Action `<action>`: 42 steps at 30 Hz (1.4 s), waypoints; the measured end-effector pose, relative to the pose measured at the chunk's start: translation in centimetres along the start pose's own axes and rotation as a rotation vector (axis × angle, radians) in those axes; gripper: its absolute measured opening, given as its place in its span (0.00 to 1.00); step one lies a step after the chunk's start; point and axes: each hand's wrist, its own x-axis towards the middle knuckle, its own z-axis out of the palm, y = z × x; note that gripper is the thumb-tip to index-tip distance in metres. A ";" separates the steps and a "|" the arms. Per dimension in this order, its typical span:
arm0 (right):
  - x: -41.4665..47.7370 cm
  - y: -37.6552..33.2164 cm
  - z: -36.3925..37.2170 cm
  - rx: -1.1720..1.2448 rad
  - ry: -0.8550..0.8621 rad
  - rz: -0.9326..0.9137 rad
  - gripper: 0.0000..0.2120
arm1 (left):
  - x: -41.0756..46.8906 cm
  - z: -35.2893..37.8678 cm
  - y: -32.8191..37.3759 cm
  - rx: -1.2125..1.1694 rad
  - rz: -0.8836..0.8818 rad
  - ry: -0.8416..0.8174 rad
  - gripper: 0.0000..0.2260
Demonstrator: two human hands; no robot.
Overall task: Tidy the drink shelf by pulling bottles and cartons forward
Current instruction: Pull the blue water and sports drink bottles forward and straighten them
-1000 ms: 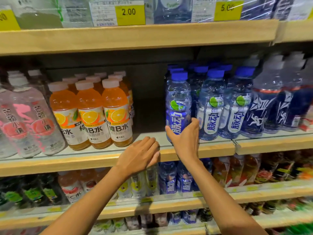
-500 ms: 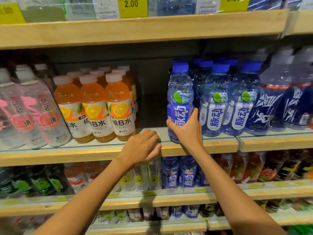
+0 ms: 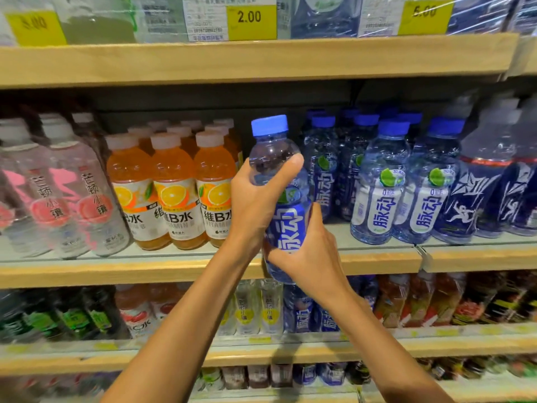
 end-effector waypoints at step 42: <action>-3.0 1.0 0.8 0.452 -0.056 0.110 0.30 | 0.1 -1.7 0.1 -0.087 -0.141 0.134 0.11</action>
